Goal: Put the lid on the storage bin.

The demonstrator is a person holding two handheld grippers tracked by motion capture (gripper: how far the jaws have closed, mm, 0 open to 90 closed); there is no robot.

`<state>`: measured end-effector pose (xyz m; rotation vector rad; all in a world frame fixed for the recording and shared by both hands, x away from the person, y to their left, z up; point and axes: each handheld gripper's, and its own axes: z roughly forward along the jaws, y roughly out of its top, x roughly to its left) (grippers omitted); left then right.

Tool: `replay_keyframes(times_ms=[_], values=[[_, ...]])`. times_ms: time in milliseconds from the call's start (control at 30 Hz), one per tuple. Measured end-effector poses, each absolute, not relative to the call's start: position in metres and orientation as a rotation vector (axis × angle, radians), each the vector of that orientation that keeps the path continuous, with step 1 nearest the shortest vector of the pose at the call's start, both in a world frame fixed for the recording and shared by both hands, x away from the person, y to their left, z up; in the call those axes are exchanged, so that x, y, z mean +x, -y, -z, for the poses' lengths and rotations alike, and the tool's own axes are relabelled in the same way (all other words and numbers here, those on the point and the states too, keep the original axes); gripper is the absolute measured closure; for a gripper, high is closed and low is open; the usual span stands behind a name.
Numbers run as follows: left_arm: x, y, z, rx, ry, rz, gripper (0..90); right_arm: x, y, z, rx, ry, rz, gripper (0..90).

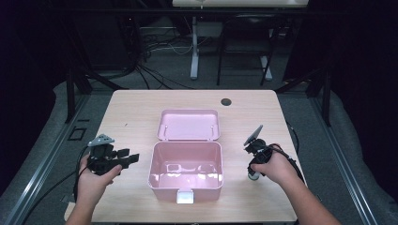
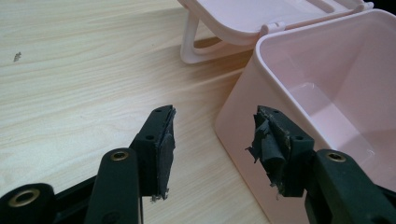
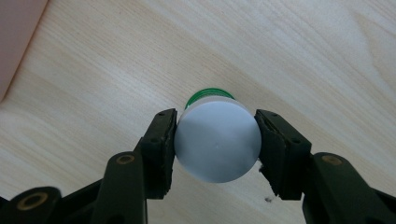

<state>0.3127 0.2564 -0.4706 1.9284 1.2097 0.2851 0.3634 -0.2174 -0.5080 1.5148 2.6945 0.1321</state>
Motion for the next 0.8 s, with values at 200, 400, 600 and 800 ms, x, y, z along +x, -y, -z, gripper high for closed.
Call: replay_keyframes(times_ms=[200, 400, 600, 800], values=[[0.313, -0.257, 0.471, 1.929, -1.208, -0.282, 48.0, 0.364, 0.215, 0.509, 1.492, -2.711, -0.117, 50.0], [0.313, -0.257, 0.471, 1.927, -1.208, -0.286, 48.0, 0.365, 0.212, 0.504, 1.476, -2.718, -0.114, 50.1], [0.313, -0.257, 0.471, 1.925, -1.207, -0.284, 48.0, 0.364, 0.209, 0.496, 1.454, -2.723, -0.121, 50.1], [0.313, -0.258, 0.471, 1.922, -1.212, -0.284, 48.0, 0.363, 0.204, 0.487, 1.427, -2.735, -0.104, 50.1]])
